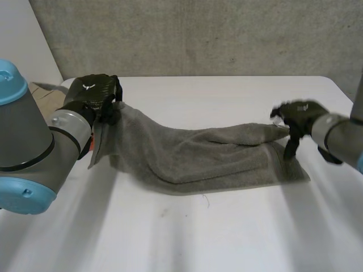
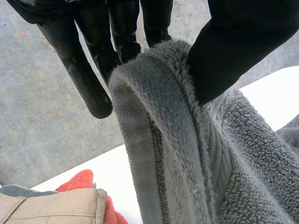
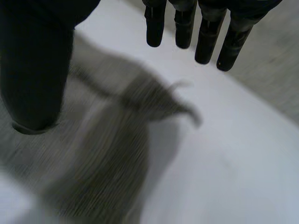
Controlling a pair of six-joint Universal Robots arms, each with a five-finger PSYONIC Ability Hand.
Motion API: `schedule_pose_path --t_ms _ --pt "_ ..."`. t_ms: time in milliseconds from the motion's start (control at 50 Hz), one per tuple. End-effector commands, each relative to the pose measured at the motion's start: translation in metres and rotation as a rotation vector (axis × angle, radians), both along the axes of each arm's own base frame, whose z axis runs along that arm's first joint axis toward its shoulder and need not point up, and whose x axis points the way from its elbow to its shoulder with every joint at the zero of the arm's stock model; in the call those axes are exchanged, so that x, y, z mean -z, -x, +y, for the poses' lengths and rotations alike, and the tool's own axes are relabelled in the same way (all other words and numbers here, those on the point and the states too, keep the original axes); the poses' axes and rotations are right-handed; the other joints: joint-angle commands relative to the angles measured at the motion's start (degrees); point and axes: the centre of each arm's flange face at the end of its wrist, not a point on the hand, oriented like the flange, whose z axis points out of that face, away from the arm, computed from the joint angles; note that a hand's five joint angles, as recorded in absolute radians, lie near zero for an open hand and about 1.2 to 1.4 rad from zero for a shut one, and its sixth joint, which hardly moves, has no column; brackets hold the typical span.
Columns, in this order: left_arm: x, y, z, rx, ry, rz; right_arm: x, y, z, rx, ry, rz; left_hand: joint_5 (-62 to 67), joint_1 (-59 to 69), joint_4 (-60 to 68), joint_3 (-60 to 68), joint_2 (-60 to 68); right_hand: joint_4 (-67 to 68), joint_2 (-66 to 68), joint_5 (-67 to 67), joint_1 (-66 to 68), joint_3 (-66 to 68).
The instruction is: Fold the laundry.
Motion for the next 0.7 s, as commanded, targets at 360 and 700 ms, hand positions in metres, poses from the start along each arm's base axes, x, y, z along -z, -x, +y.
schedule_pose_path --t_ms 360,700 --pt "0.024 -0.009 -0.012 -0.035 -0.063 -0.028 0.079 0.016 -0.002 -0.118 0.027 0.069 13.8 15.4 11.1 11.7 11.2 13.8 13.2 12.9 15.9 13.4" --pt "0.026 -0.008 -0.013 -0.035 -0.068 -0.028 0.085 0.011 -0.019 -0.123 0.051 0.074 13.8 15.4 11.1 11.7 11.2 27.2 26.6 26.4 29.3 26.8"
